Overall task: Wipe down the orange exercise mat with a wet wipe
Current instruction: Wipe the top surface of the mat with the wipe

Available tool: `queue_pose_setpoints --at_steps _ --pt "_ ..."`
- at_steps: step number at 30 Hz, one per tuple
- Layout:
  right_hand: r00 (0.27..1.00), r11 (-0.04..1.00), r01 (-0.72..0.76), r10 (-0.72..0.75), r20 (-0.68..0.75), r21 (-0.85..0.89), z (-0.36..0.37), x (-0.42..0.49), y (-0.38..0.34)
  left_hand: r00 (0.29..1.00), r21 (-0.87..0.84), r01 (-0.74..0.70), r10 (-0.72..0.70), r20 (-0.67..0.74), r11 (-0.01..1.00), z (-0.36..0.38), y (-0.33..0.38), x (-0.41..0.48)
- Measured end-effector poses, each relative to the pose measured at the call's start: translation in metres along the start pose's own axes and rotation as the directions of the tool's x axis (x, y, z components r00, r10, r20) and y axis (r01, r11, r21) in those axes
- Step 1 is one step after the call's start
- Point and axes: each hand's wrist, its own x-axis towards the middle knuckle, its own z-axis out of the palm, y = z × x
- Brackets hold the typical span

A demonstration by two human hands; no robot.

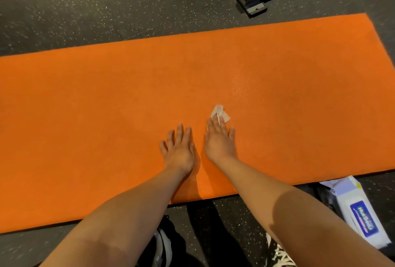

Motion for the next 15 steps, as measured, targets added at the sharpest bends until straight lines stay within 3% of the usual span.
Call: queue_pose_setpoints --at_steps 5,7,12,15 --pt "0.954 0.967 0.251 -0.255 0.16 0.046 0.004 -0.017 -0.02 1.0 -0.025 -0.006 0.006 0.016 1.0 0.001 -0.004 -0.002" --pt "0.946 0.958 0.285 -0.279 0.167 -0.012 0.0 -0.013 -0.008 1.0 -0.027 -0.009 0.01 0.016 1.0 0.0 -0.005 -0.002" --pt "0.999 0.999 -0.034 0.035 0.042 -0.018 -0.015 -0.004 0.006 0.998 -0.032 0.004 -0.002 0.062 0.999 -0.003 -0.002 -0.002" --pt "0.99 0.999 -0.003 -0.002 0.141 0.032 -0.009 -0.007 -0.031 0.996 -0.049 0.0 0.005 0.087 0.999 -0.005 -0.005 0.0"
